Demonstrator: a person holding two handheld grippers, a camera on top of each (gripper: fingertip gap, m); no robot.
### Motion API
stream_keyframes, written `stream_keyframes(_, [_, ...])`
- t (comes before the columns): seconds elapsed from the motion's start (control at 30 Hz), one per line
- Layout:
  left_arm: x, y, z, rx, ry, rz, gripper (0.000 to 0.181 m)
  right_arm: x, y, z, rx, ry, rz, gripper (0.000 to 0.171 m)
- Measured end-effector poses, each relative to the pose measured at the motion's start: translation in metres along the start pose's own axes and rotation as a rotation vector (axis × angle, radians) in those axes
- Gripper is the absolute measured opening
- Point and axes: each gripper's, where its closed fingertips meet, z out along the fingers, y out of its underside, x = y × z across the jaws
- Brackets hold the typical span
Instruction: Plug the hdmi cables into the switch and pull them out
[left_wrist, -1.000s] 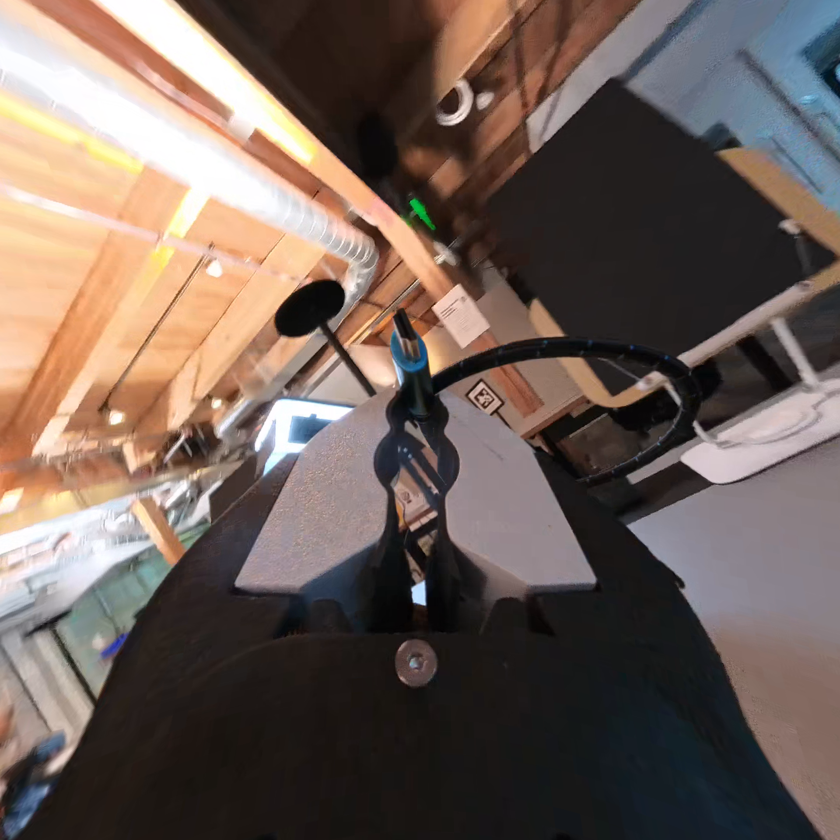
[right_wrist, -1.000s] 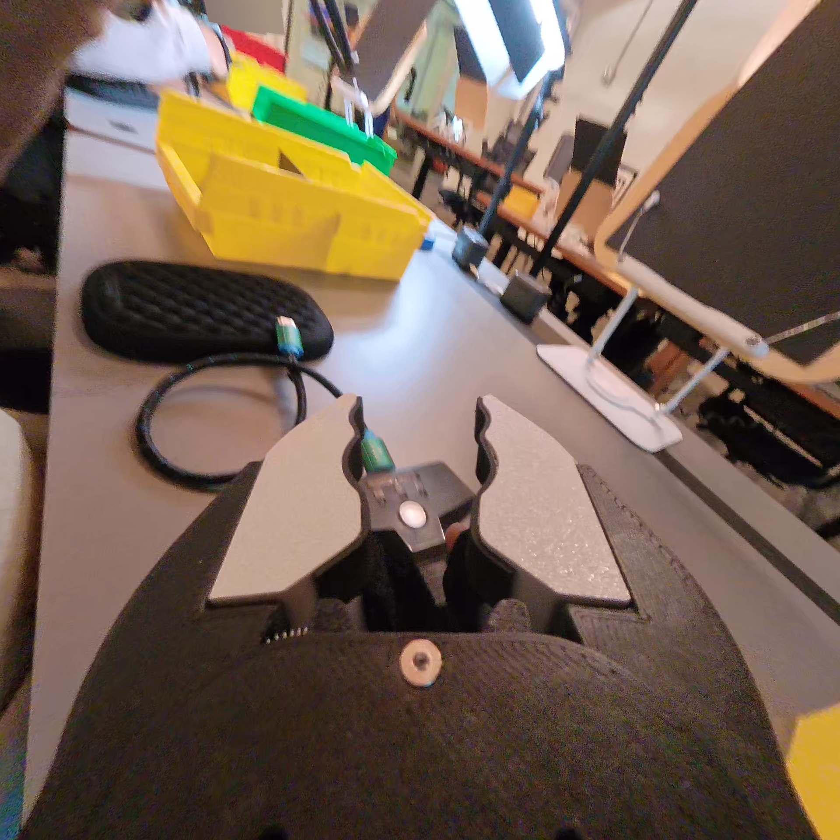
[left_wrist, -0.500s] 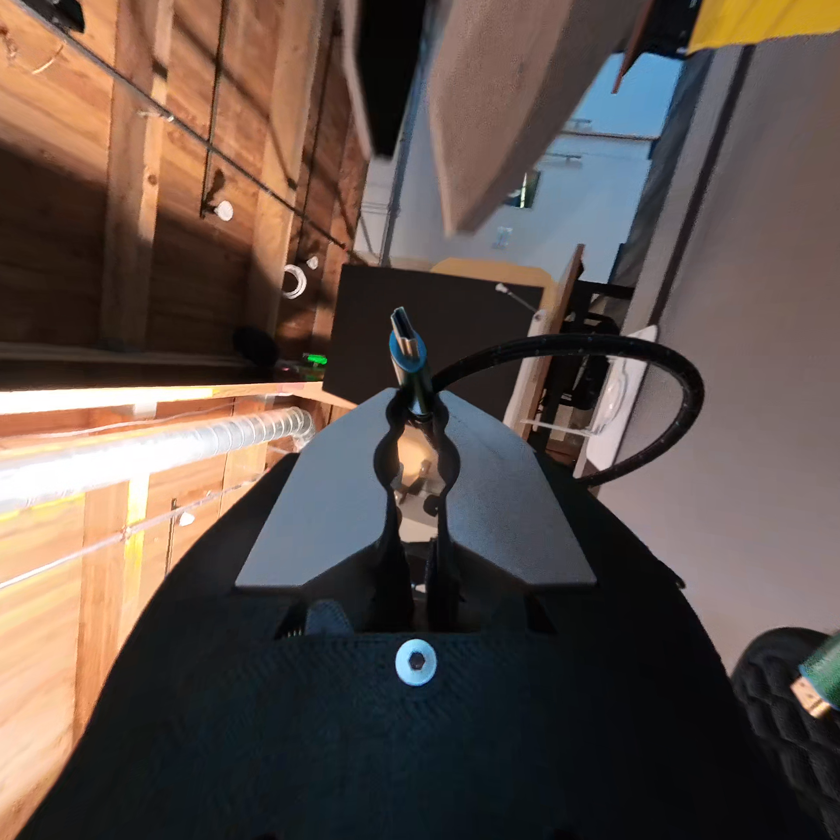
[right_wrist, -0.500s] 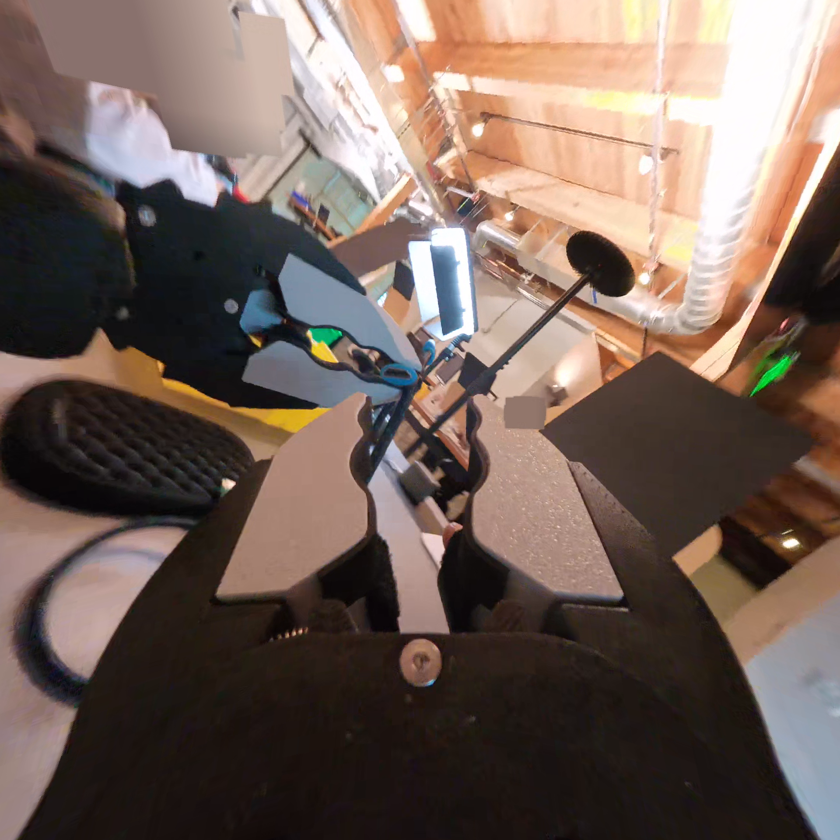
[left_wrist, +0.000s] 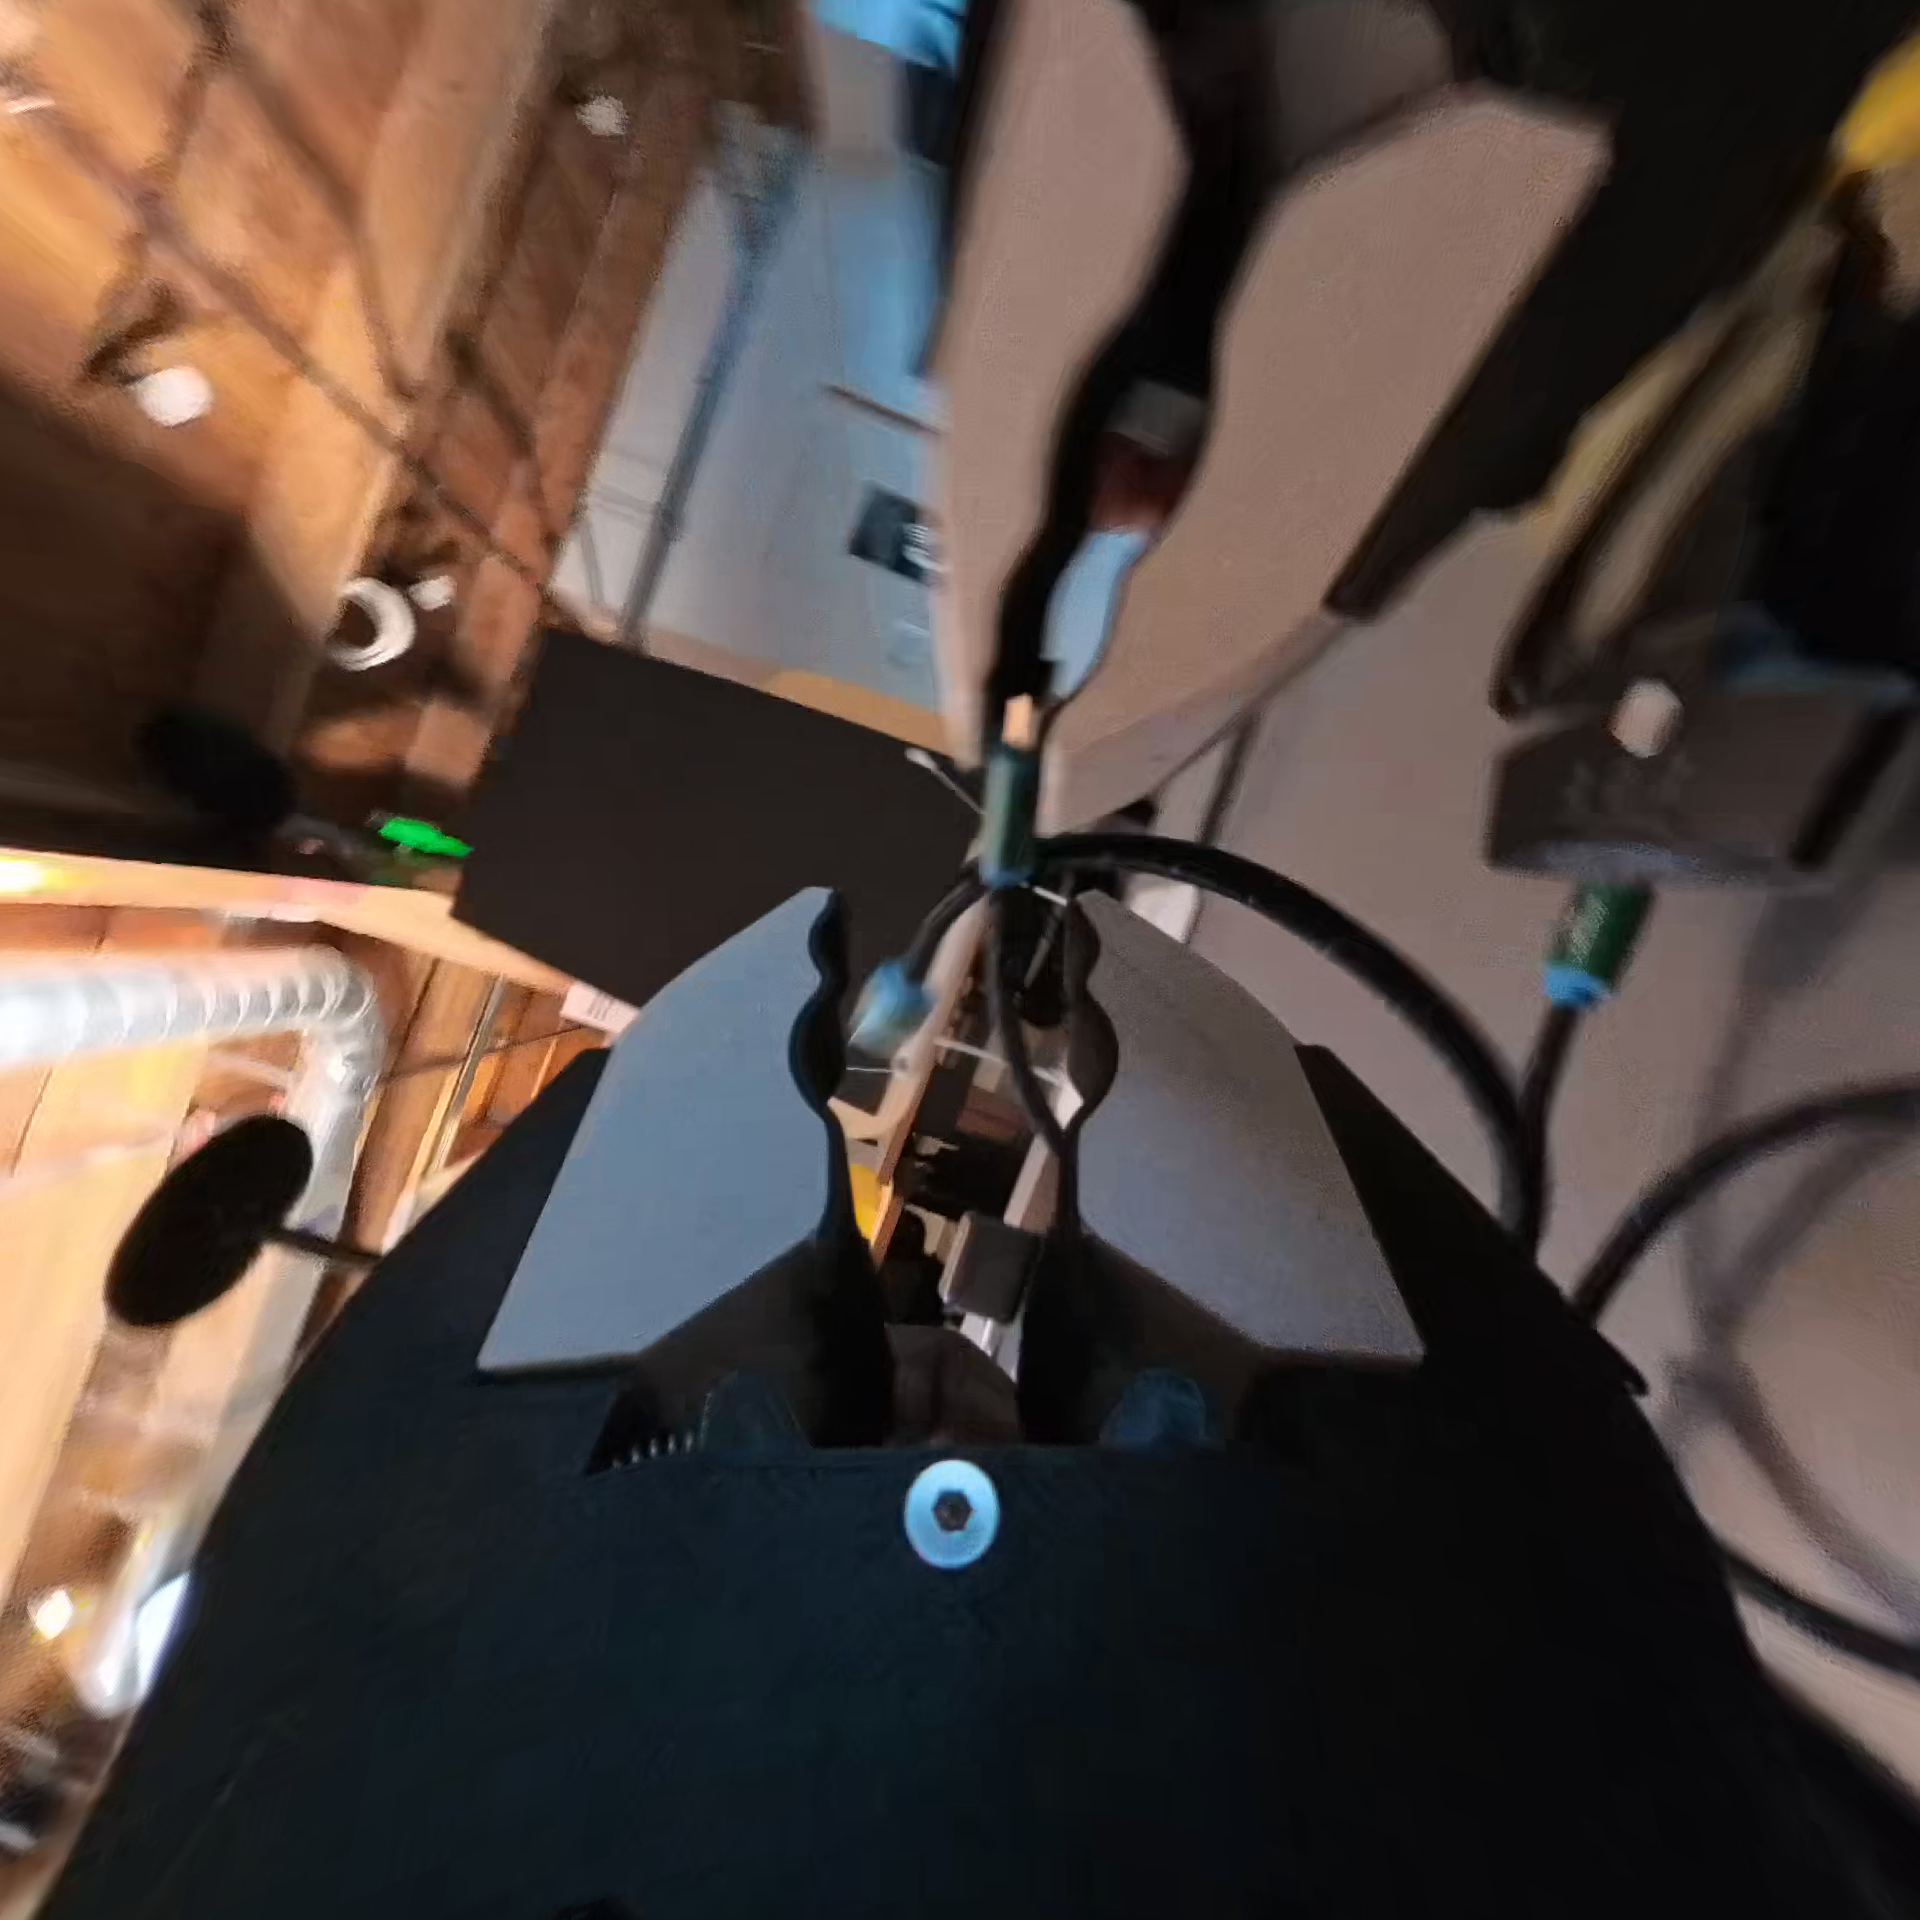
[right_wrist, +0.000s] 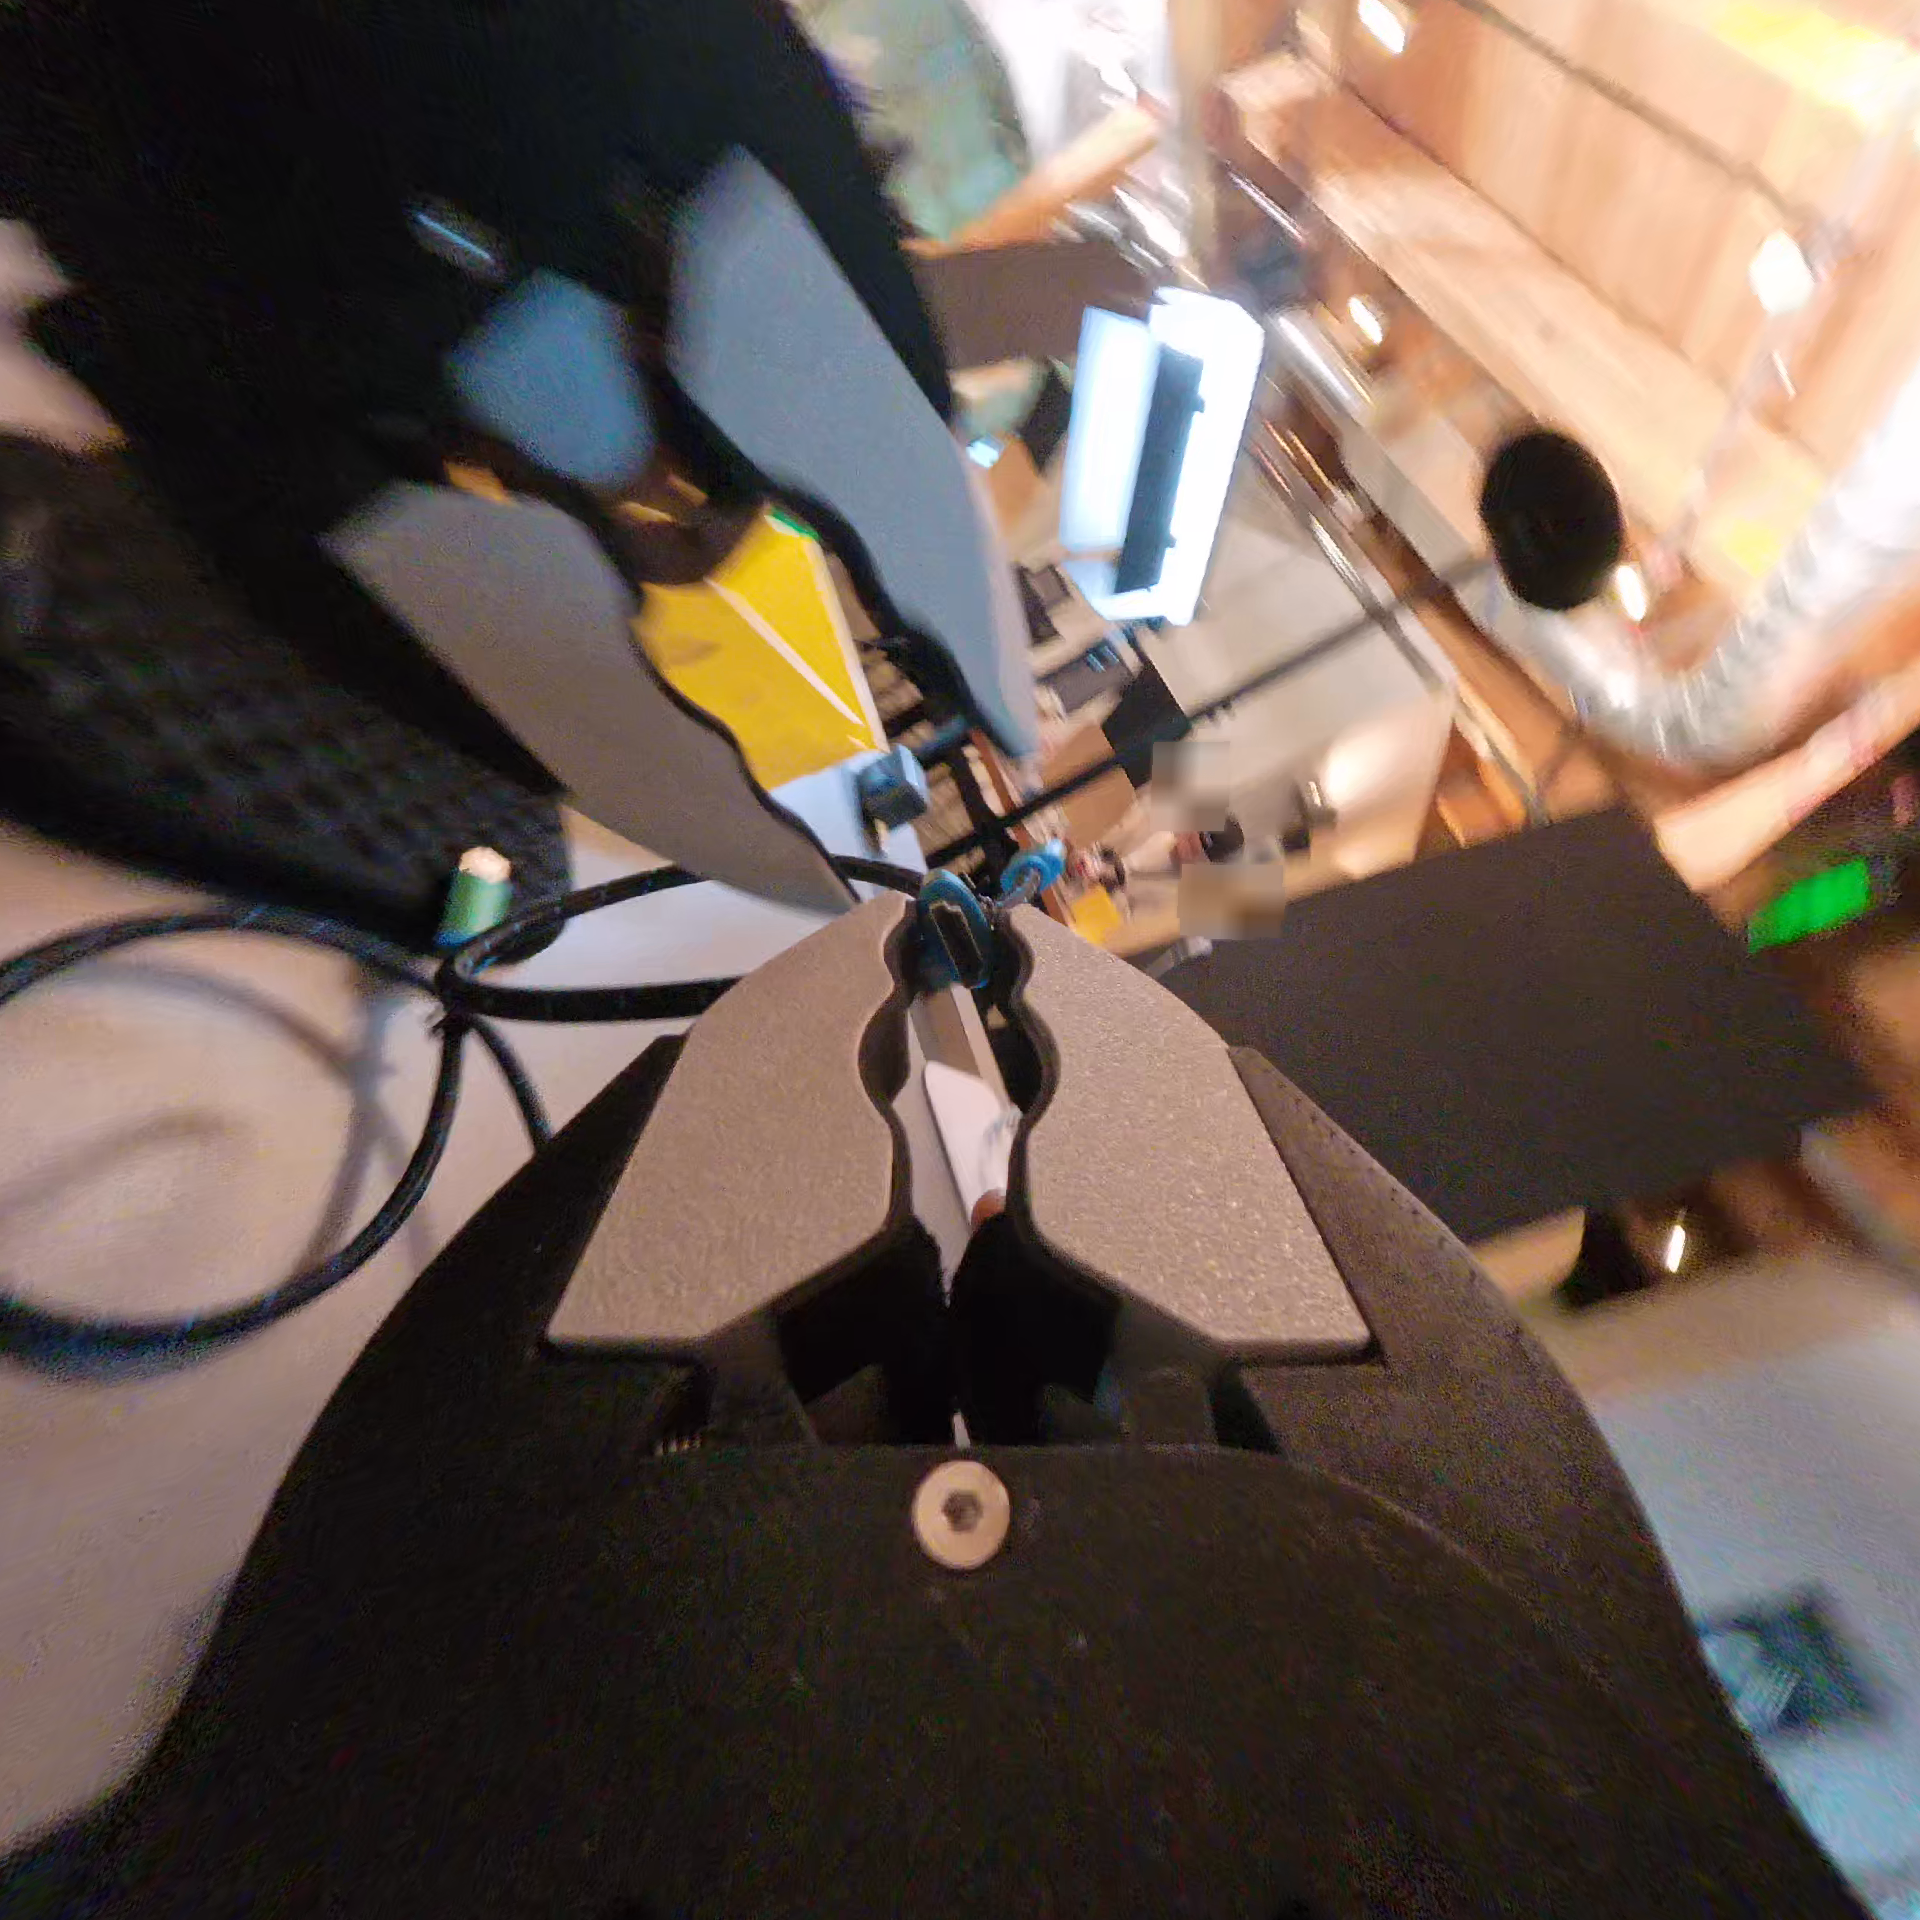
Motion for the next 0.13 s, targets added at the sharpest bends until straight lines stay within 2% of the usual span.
stream_keyframes(0.07, [-0.030, -0.014, -0.015, 0.086, -0.155, -0.176, 0.039, 0.032, 0.024, -0.004, -0.040, 0.191, 0.222, 0.013])
stream_keyframes(0.1, [-0.038, -0.032, -0.025, 0.206, -0.186, -0.303, 0.039, 0.048, 0.036, -0.008, -0.034, 0.299, 0.356, 0.012])
stream_keyframes(0.13, [-0.036, -0.058, -0.037, 0.388, -0.140, -0.450, 0.035, 0.061, 0.047, -0.013, -0.001, 0.378, 0.501, 0.012])
